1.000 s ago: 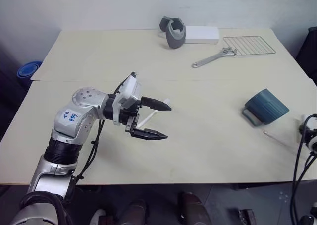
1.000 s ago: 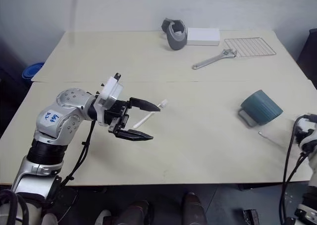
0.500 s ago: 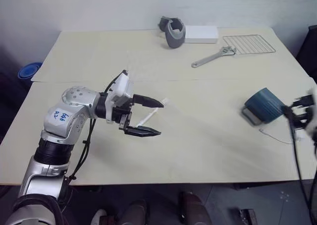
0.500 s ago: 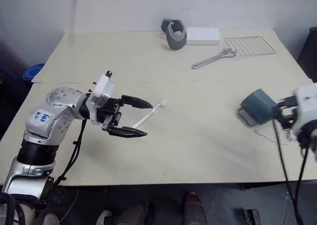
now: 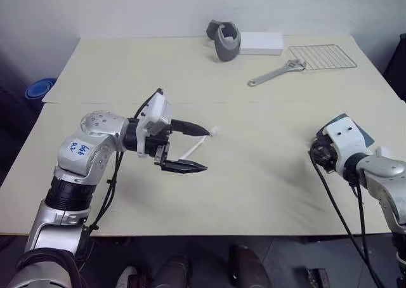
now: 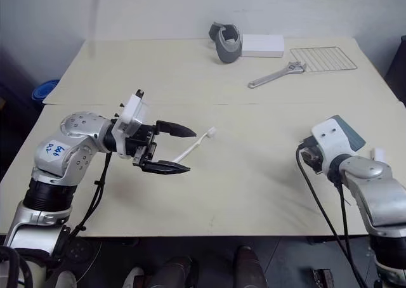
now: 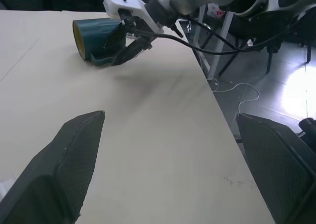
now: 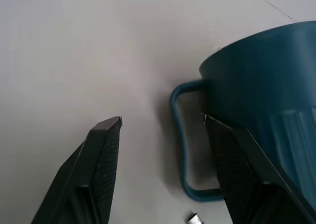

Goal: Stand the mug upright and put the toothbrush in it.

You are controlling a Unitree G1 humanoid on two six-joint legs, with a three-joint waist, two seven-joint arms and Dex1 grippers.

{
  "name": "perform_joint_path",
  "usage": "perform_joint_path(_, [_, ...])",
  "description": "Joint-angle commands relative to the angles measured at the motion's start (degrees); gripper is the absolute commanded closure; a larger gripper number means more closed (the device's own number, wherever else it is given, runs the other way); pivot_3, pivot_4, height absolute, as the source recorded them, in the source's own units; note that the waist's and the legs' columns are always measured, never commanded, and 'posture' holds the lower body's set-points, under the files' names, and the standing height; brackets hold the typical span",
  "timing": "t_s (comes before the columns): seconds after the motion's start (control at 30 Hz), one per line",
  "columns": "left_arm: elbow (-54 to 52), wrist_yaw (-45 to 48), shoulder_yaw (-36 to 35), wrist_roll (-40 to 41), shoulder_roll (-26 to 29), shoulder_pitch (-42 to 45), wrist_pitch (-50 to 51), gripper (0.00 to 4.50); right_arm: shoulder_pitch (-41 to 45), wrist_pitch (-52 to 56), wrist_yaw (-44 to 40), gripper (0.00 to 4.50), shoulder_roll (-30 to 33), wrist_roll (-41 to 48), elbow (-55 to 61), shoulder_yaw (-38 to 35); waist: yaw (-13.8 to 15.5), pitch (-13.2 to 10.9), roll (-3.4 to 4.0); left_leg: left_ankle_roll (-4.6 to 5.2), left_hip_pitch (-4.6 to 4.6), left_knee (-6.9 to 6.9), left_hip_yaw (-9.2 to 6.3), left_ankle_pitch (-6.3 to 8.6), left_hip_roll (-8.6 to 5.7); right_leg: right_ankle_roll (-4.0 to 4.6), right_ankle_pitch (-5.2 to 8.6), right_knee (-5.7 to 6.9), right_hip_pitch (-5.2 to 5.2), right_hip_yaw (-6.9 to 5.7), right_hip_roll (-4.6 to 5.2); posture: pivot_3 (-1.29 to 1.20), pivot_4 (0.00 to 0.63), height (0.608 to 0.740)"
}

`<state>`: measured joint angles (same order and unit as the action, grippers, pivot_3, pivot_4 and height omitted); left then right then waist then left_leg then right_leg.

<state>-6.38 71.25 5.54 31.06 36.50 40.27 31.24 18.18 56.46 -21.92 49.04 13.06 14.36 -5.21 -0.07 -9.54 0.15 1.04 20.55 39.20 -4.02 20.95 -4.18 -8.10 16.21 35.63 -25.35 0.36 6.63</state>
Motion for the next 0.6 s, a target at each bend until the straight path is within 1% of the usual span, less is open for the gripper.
perform_joint_path(0.03, [-2.02,-0.75,-1.12,0.33,0.01,0.36,-0.67,0.0,3.5,-3.98,-1.68,1.74,-0.47,-1.76,-6.64,1.18,-0.04,0.0,0.0,0.0,0.0,0.0,0.0,0.0,0.01,0.0,0.0,0.0,0.0,0.0,-0.01,0.0,0.15,0.74])
perform_joint_path(0.17, [-2.41,-1.56,-1.2,0.44,-0.18,0.33,-0.68,0.0,6.43,-7.19,-3.15,1.74,-2.17,-2.62,-14.52,2.61,-0.08,0.0,0.0,-0.01,0.0,0.0,0.0,-0.01,0.04,0.0,0.0,0.01,-0.01,-0.01,-0.03,0.0,0.15,0.74])
perform_joint_path(0.27, [-2.43,-1.83,-1.58,0.55,0.14,0.42,-0.66,0.0,7.57,-8.92,-4.45,2.24,-2.9,-2.93,-17.91,2.55,-0.15,0.01,-0.02,-0.02,-0.01,0.02,0.0,-0.01,0.03,0.0,0.0,0.02,-0.01,-0.01,-0.03,0.0,0.15,0.74])
perform_joint_path(0.47, [-2.07,-1.72,-1.93,0.47,0.89,0.24,-0.87,0.0,8.1,-9.09,-5.7,4.24,-3.63,-2.59,-18.45,1.5,-0.09,0.01,-0.02,-0.02,-0.01,0.04,0.0,-0.01,0.02,0.0,0.0,0.03,0.0,-0.01,-0.01,0.0,0.15,0.74])
perform_joint_path(0.5, [-2.16,-1.79,-1.95,0.53,0.95,0.24,-0.77,0.0,8.02,-9.02,-5.83,4.43,-3.67,-2.66,-18.27,1.38,-0.09,0.02,-0.03,-0.02,-0.01,0.05,-0.01,-0.01,0.03,0.0,0.0,0.03,0.0,-0.01,-0.02,0.0,0.15,0.74])
perform_joint_path(0.6, [-2.09,-2.24,-2.27,0.53,1.13,0.24,-0.45,0.0,7.98,-9.06,-6.33,4.5,-3.89,-2.63,-17.11,1.4,-0.08,0.02,-0.03,-0.03,-0.01,0.04,-0.02,-0.01,0.04,0.0,0.0,0.02,0.0,-0.02,-0.02,0.0,0.15,0.74])
